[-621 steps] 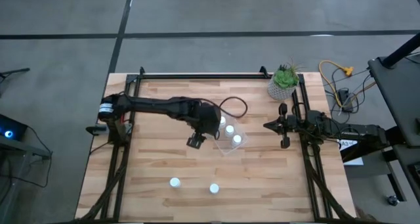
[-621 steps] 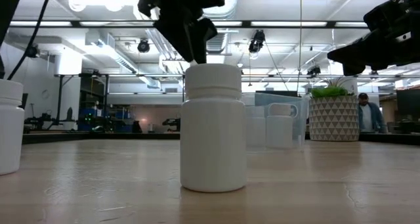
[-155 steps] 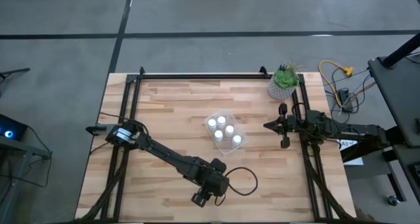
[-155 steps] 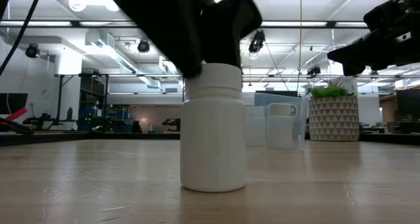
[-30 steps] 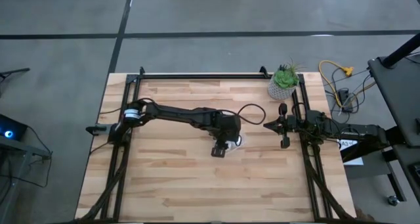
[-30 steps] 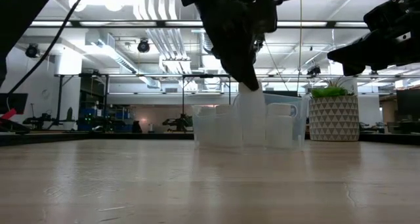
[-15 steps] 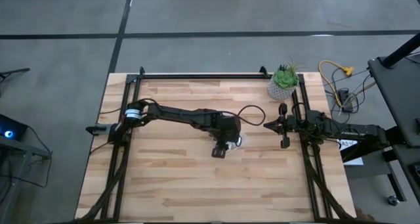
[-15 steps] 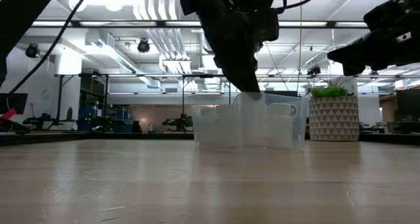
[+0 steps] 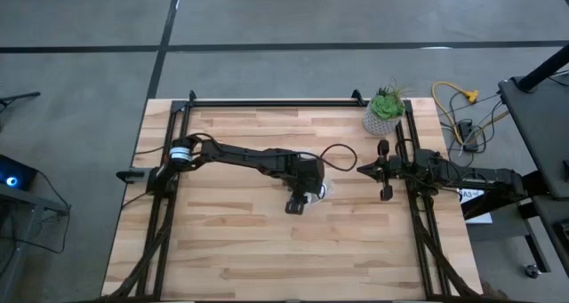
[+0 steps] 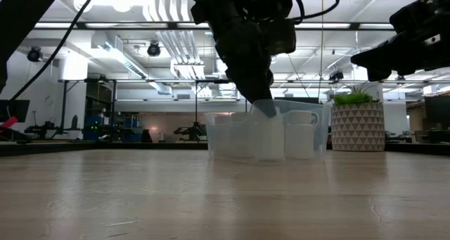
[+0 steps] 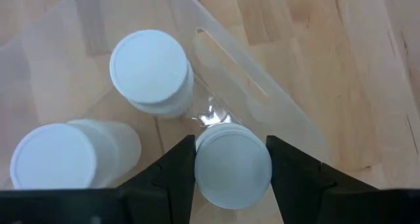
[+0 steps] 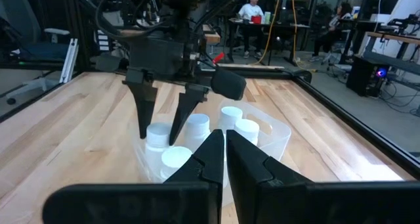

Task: Pick and place pill bottles into a basket
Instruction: Put the white pill bottle into the transparent bin, then return to Home Position

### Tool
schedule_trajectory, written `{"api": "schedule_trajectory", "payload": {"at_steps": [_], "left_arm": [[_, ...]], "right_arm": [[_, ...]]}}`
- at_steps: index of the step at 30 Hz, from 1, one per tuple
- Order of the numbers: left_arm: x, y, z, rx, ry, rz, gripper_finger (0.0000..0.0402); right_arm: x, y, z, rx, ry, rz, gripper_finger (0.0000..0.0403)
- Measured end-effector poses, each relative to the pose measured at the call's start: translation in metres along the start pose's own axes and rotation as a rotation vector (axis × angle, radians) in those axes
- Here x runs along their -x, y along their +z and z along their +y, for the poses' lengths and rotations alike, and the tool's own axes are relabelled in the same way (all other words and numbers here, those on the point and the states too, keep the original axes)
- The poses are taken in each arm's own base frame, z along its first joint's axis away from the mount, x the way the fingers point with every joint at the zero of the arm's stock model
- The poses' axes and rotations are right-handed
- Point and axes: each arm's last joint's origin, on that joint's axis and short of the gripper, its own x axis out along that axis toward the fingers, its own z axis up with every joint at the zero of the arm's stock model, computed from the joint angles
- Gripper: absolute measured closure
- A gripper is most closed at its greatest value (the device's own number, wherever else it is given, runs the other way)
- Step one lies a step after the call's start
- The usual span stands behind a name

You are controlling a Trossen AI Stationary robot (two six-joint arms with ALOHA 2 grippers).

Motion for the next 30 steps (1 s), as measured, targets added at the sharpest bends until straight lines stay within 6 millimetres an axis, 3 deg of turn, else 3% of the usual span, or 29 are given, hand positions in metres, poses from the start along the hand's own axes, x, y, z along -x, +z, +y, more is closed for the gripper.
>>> {"api": "schedule_trajectory", "payload": {"at_steps": [11, 30], "left_arm": [[0.0000, 0.0002, -0.0001, 0.028, -0.003, -0.002, 0.0202], [0.0093, 0.0049, -0.0016, 0.022, 0.000, -0.034, 0.0196]], "right_arm": [[0.0000, 0.0000, 0.0000, 0.002, 0.000, 0.000, 0.0394], [0.0000, 0.0000, 0.0000, 0.000, 0.000, 0.000, 0.0394]]}}
